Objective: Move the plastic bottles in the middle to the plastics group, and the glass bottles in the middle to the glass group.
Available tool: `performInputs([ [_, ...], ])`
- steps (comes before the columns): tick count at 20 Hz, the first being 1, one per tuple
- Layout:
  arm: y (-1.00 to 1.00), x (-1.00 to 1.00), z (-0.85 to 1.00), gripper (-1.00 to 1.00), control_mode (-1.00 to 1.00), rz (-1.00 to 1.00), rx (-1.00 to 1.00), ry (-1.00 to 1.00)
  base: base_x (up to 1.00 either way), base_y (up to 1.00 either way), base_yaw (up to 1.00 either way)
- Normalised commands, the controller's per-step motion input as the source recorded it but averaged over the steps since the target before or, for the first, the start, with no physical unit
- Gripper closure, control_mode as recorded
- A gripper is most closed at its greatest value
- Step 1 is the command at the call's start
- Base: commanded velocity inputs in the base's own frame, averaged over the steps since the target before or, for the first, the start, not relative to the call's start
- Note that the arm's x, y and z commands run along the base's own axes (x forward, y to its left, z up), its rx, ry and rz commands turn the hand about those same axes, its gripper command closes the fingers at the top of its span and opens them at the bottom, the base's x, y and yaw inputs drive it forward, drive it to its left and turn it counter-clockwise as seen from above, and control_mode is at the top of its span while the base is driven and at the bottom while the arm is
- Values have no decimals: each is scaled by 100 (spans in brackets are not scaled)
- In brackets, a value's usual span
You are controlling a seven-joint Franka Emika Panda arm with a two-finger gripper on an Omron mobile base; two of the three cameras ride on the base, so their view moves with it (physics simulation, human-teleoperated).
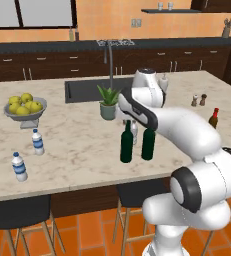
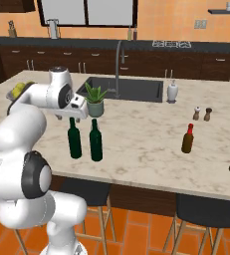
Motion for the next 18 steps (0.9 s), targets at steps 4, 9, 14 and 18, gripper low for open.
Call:
performInputs([
  [4, 3, 16, -17, -100, -100, 3, -8, 0, 0, 0, 0],
  [9, 1, 20, -12, -100, -100, 4, 0, 0, 0, 0, 0],
  [14, 3, 16, -7, -100, -100, 5, 0, 0, 0, 0, 0],
  [18, 1, 22, -11, -100, -100, 6, 0, 0, 0, 0, 0],
])
